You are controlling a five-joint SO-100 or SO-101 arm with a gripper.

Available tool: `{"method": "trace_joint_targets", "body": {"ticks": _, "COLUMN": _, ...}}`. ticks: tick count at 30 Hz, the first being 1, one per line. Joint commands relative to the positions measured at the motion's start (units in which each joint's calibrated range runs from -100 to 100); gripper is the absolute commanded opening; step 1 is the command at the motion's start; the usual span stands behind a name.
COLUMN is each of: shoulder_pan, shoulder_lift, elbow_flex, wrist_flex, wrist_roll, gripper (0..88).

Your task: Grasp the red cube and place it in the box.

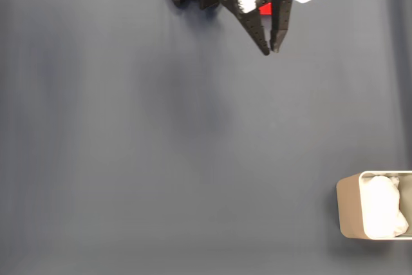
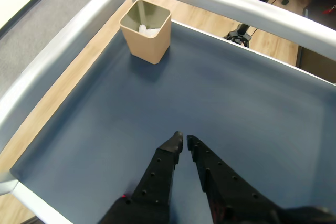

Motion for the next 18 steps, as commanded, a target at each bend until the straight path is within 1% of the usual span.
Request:
{"method": "trace_joint_targets", "body": {"ticks": 1, "shoulder_pan": -2.74, "shoulder_lift": -1.40, "elbow_flex": 0.38, "wrist_flex": -1.05, "wrist_roll": 0.83, "gripper": 0.0}}
{"method": "trace_joint_targets", "body": {"ticks": 18, "shoulder_pan": -17.16, "shoulder_lift": -3.91, "elbow_flex": 6.22, "wrist_flex": -1.05, "wrist_roll": 1.32, "gripper": 1.2}}
